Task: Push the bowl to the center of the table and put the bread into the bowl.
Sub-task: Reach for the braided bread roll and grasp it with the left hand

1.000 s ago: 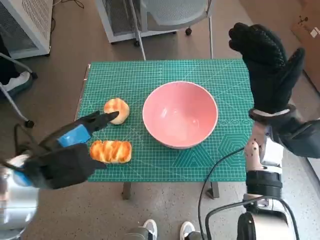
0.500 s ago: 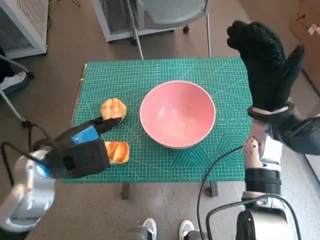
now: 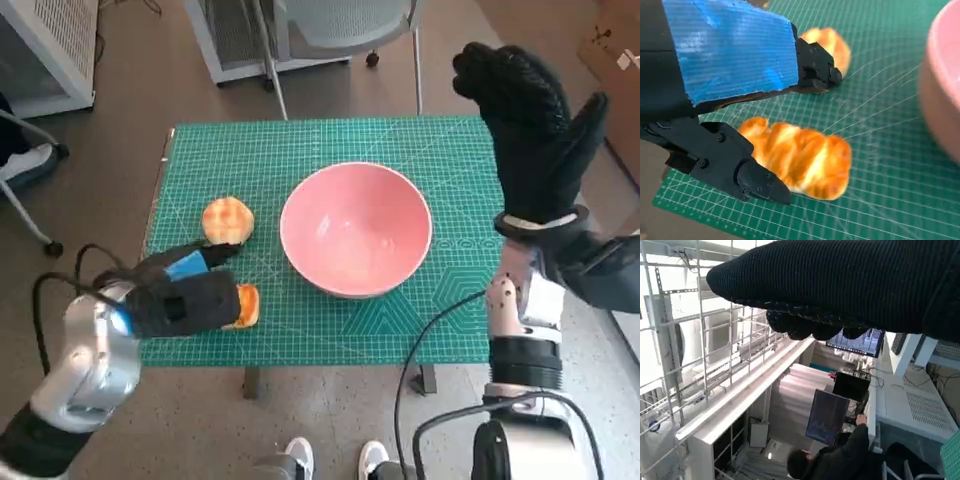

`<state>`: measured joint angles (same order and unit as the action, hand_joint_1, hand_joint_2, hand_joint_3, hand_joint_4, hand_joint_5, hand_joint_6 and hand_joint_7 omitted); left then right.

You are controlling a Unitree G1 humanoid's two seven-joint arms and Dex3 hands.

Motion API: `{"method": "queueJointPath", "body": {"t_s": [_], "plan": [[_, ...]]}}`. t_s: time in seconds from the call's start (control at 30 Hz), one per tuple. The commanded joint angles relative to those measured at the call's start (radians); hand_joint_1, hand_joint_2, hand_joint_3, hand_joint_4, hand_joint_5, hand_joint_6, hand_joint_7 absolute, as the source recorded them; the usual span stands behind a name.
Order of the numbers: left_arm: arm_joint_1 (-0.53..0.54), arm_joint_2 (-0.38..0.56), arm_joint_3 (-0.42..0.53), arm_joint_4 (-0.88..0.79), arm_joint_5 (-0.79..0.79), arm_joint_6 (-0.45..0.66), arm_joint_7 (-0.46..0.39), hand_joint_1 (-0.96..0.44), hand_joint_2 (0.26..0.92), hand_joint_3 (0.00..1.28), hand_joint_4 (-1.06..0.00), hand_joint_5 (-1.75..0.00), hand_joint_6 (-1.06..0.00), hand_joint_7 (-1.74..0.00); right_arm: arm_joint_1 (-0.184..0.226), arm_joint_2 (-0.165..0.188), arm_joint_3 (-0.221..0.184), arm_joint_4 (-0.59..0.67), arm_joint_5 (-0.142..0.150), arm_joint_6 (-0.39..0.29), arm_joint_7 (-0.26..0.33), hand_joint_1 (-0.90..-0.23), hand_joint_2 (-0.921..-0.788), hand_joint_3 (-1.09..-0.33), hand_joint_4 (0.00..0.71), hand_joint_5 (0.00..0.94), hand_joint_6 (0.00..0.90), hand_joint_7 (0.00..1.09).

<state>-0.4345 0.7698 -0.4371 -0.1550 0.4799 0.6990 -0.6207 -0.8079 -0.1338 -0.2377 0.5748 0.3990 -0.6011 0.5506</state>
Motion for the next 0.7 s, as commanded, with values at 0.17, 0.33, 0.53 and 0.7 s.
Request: {"method": "queueJointPath", "body": {"t_s": [0.17,0.33,0.53,0.7], "plan": [[-0.042,-0.054,-0.074,0.137,0.087,0.000,-0.019,-0.03,0.762,0.02,-0.38,-0.08,-0.55,-0.07,0.031,0.008,-0.004,-0.027,0.014,0.012,-0.001,-0.617,-0.921,-0.542,0.327,0.003,0.370,0.02],[-0.047,-0.066,-0.099,0.176,0.123,-0.015,-0.041,0.00,0.872,0.05,-0.62,-0.86,-0.64,-0.79,0.041,0.007,-0.005,-0.044,0.020,0.021,-0.002,-0.617,-0.921,-0.542,0.328,0.003,0.376,0.02],[-0.039,-0.064,-0.092,0.167,0.147,-0.037,-0.064,0.00,0.901,0.03,-0.69,-1.01,-0.76,-1.10,0.051,0.006,-0.004,-0.063,0.024,0.029,-0.006,-0.617,-0.921,-0.540,0.330,0.003,0.380,0.02],[-0.035,-0.071,-0.082,0.169,0.160,-0.044,-0.072,0.00,0.903,0.03,-0.70,-1.00,-0.78,-1.14,0.053,0.006,-0.003,-0.068,0.024,0.032,-0.008,-0.617,-0.921,-0.539,0.330,0.003,0.381,0.02]]}}
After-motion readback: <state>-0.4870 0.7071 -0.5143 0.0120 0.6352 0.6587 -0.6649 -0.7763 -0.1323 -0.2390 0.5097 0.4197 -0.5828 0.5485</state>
